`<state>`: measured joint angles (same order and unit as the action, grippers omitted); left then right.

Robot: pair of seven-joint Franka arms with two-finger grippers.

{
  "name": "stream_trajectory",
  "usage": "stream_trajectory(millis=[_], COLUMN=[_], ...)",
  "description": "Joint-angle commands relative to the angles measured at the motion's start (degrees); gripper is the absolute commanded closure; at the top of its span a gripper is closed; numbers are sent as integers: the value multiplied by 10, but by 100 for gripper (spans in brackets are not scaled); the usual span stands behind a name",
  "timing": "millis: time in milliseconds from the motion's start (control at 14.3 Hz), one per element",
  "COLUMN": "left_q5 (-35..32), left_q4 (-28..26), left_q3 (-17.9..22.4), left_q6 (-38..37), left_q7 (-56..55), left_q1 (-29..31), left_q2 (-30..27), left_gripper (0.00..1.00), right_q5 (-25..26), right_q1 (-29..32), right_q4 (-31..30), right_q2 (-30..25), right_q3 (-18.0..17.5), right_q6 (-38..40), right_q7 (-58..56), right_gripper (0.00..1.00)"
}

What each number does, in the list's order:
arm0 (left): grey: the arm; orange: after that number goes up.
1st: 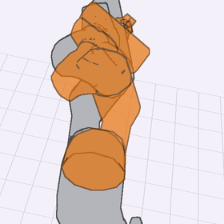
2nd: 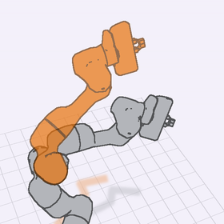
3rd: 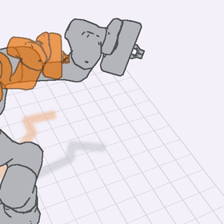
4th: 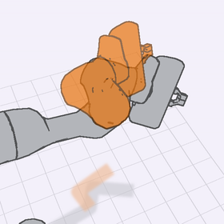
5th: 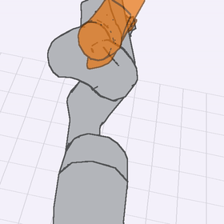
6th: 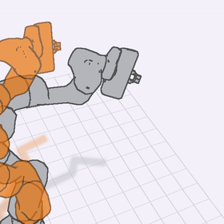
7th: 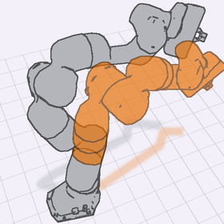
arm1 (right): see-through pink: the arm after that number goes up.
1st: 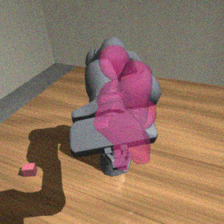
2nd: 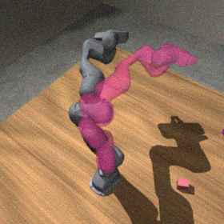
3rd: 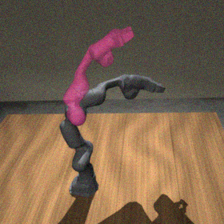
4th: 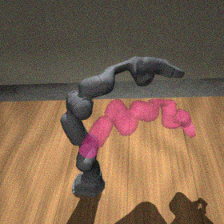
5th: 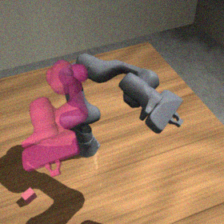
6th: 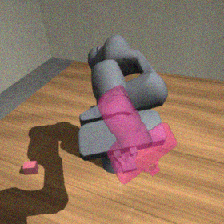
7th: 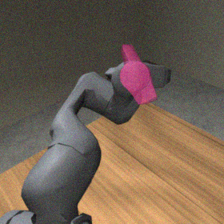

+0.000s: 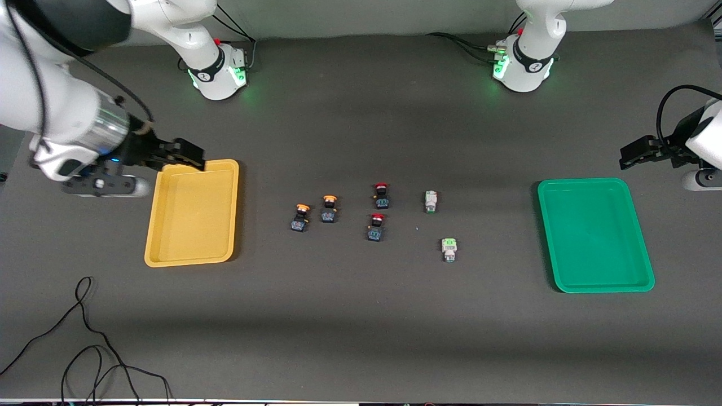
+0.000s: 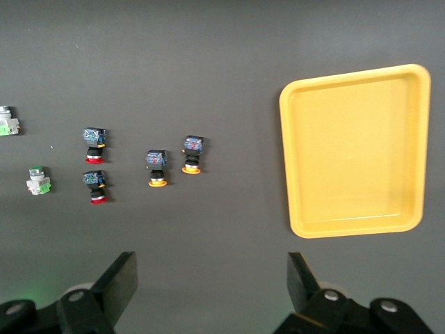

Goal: Place green and yellow buttons in trays

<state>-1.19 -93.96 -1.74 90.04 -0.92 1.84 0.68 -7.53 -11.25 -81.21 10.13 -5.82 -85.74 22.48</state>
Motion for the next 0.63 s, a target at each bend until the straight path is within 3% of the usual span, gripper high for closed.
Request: stream_trajectory(millis=[0, 560], left_q5=[-7, 6], left_q4=[-7, -31], left_q3=[-1, -11], left_q6=[-5, 27], left_q7=[10, -1], left_q1=[2, -15], left_q2=[-11, -18], left_gripper=[0, 0], right_q5=[-4, -3], right_q1=[-25, -64], right_q4=[-31, -229], right_q2=[17, 23], right_q3=[4, 4], right_q6=[-46, -261], right_q7=[25, 58], right_gripper=[9, 9])
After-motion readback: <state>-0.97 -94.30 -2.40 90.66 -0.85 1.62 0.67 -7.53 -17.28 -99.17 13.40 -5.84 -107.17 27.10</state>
